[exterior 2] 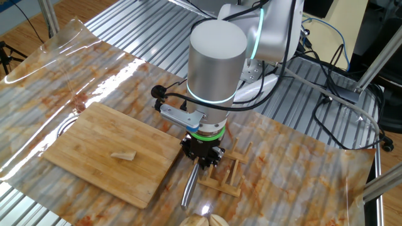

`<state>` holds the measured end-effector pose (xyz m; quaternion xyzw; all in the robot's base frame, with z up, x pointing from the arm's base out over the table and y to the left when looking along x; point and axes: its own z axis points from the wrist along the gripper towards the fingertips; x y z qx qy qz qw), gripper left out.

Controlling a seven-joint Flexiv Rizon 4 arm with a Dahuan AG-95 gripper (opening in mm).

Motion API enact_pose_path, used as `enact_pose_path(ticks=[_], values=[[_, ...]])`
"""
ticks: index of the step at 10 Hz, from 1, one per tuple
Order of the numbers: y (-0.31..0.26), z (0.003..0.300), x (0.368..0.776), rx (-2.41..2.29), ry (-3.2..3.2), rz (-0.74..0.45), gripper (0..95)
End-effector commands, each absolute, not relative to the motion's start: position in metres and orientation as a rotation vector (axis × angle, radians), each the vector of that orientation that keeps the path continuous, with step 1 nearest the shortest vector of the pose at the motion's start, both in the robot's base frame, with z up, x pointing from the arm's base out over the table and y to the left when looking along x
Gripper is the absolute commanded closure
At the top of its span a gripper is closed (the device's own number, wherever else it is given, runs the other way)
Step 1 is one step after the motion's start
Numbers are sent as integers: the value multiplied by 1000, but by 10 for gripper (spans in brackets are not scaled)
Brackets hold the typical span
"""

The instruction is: Slice the lotus root

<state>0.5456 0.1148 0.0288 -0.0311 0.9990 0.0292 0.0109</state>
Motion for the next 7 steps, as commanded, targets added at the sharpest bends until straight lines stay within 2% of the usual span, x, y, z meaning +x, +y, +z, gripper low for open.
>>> enact_pose_path(ticks=[1, 7], values=[[114, 29, 545, -88, 3118, 132, 950], [117, 31, 544, -48, 3114, 146, 950]])
